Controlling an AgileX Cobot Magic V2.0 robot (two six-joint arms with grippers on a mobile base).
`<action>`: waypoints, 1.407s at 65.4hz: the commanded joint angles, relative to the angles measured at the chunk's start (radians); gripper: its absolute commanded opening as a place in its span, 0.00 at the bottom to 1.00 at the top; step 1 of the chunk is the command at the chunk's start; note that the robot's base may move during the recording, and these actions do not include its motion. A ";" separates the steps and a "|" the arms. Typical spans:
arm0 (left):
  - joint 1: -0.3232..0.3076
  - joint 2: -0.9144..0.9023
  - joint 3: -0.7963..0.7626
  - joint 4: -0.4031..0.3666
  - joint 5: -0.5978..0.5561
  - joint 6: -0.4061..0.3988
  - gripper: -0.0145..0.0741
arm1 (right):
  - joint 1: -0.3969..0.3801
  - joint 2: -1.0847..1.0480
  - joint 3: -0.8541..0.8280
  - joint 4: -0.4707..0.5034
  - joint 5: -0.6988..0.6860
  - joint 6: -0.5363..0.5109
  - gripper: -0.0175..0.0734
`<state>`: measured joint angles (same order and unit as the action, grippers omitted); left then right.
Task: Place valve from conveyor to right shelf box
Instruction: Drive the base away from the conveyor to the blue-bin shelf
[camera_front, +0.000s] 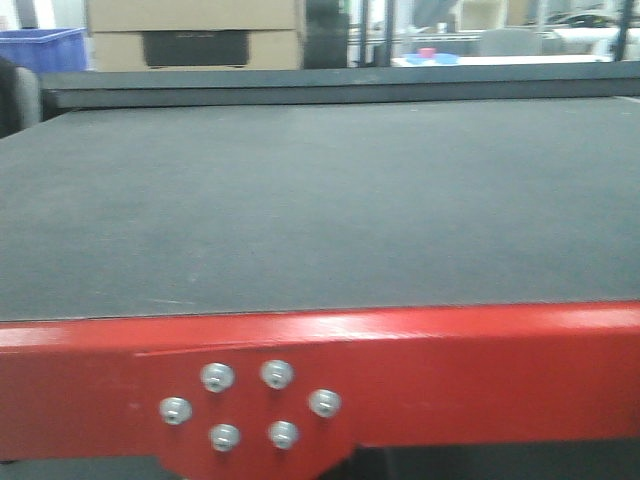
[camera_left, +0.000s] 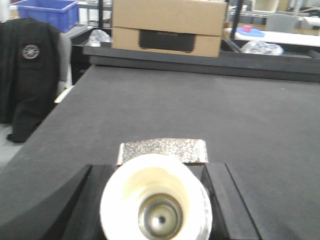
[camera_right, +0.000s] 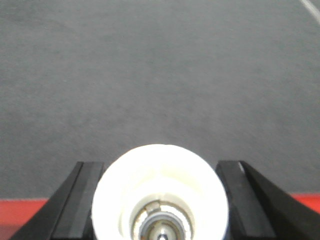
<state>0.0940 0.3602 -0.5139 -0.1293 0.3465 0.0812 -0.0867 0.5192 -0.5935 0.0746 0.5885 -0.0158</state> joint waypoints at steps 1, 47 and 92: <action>0.001 -0.021 -0.005 -0.007 -0.057 -0.002 0.04 | 0.000 -0.011 -0.007 -0.008 -0.083 -0.005 0.01; 0.001 -0.175 -0.005 -0.007 -0.057 -0.002 0.04 | 0.000 -0.011 -0.007 -0.008 -0.097 -0.005 0.01; 0.001 -0.175 -0.005 -0.007 -0.057 -0.002 0.04 | 0.000 -0.011 -0.007 -0.008 -0.097 -0.005 0.01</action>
<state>0.0940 0.1925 -0.5139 -0.1293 0.3465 0.0812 -0.0867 0.5192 -0.5926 0.0746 0.5758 -0.0158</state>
